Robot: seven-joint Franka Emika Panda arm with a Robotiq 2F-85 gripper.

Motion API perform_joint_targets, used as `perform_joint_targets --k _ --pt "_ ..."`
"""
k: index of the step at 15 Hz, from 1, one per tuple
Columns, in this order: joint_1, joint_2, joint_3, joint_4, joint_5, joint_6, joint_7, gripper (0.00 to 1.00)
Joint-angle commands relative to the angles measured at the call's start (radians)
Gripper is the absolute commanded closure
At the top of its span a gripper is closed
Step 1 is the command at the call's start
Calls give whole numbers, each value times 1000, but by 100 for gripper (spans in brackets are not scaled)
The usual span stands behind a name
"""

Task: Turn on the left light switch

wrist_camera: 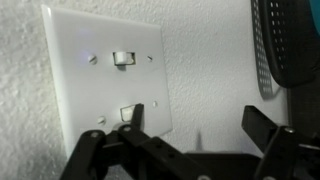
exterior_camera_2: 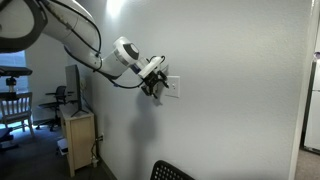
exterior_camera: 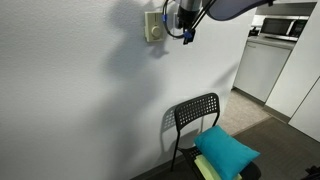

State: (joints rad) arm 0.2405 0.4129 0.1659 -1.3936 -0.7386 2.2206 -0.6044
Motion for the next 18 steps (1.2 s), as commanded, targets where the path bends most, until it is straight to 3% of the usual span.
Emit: perform_joint_targets --k 1,12,18 --pt "6 -70 -6 -39 17 -21 23 0" --pt "-2 -192 5 -149 74 -78 116 0" --pt "7 -159 5 -107 65 -84 135 0"
